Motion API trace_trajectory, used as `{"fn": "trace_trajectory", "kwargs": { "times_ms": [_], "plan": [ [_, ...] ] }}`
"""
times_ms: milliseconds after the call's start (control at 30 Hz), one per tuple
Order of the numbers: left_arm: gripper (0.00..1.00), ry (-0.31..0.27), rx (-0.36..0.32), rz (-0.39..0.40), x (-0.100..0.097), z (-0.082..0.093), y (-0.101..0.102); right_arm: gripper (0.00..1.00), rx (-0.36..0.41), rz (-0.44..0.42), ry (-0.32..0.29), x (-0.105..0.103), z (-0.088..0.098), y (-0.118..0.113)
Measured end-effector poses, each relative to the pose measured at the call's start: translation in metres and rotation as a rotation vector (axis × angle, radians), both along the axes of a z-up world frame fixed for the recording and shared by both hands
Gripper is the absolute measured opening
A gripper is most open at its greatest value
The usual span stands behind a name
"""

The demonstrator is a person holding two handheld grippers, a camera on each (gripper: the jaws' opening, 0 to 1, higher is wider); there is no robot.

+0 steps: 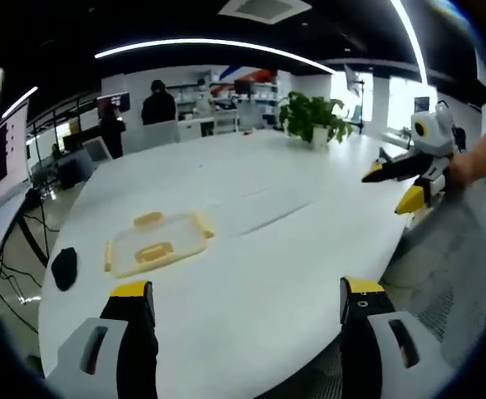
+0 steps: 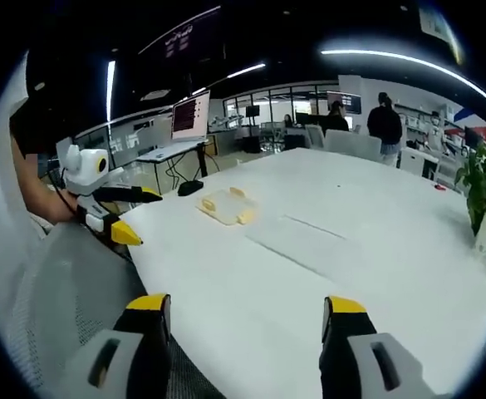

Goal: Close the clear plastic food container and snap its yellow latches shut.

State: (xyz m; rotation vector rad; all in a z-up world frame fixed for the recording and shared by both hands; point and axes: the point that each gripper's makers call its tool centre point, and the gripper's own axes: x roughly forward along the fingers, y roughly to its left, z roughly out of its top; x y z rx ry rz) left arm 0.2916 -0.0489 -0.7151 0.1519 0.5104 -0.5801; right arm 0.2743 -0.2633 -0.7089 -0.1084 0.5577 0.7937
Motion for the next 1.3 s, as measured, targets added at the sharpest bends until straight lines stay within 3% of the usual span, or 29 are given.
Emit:
{"fn": "trace_trajectory", "kwargs": {
  "times_ms": [200,300,567,933,1300],
  "plan": [
    [0.89,-0.009,-0.011,-0.011,0.0,0.004,-0.002,0.73,-0.036,0.032,-0.021,-0.001,-0.001,0.003],
    [0.9,-0.015,-0.005,-0.021,0.001,0.006,-0.002,0.75,-0.064,0.043,-0.001,-0.001,-0.008,0.003],
    [0.89,-0.005,-0.036,-0.045,-0.003,0.013,0.011,0.74,-0.038,0.101,-0.012,0.009,-0.004,0.013],
    [0.88,0.01,-0.072,-0.033,0.016,0.009,0.025,0.72,-0.054,0.095,-0.005,0.028,-0.008,0.021],
    [0.86,0.019,-0.071,-0.073,0.029,0.01,0.03,0.7,-0.056,0.109,-0.011,0.042,-0.006,0.041]
  ]
}}
